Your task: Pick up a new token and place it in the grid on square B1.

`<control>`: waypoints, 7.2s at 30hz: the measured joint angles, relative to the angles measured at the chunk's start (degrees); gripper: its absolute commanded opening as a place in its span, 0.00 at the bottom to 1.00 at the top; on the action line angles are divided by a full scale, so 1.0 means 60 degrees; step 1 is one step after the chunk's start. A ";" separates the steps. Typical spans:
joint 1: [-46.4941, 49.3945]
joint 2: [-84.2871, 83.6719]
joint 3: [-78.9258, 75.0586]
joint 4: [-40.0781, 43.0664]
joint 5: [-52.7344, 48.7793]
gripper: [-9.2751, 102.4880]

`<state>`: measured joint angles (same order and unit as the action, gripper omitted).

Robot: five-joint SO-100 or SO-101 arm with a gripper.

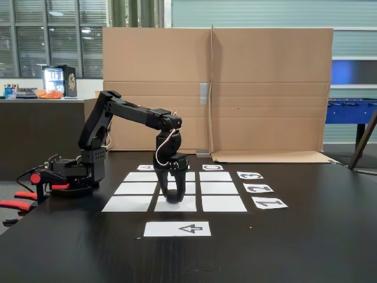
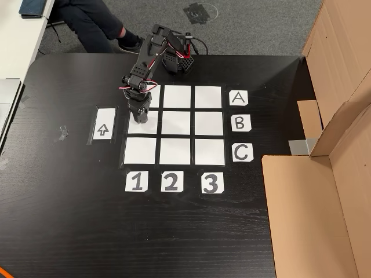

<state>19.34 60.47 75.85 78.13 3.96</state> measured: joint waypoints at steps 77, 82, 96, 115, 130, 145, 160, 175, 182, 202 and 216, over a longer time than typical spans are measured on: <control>-0.0088 0.3867 0.2329 0.0205 0.0103 0.39; 0.0044 0.5508 0.2827 0.0586 0.0103 0.39; 0.1201 1.0972 0.3823 0.2021 0.0103 0.39; 0.8101 1.2612 0.6812 -0.0645 -0.0557 0.37; 0.9507 0.9785 0.7119 -0.0718 -0.0718 0.29; 0.9521 0.9697 0.7837 -0.0703 -0.0542 0.20; 0.9521 1.0576 0.8379 -0.0703 -0.0337 0.19; 0.9521 1.0635 0.8452 -0.0703 -0.0278 0.19; 0.9521 1.0635 0.8452 -0.0703 -0.0264 0.19; 0.9521 1.0635 0.8467 -0.0703 -0.0264 0.19; 0.9521 1.0635 0.8467 -0.0703 -0.0264 0.19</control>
<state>76.46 124.28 126.65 73.92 2.37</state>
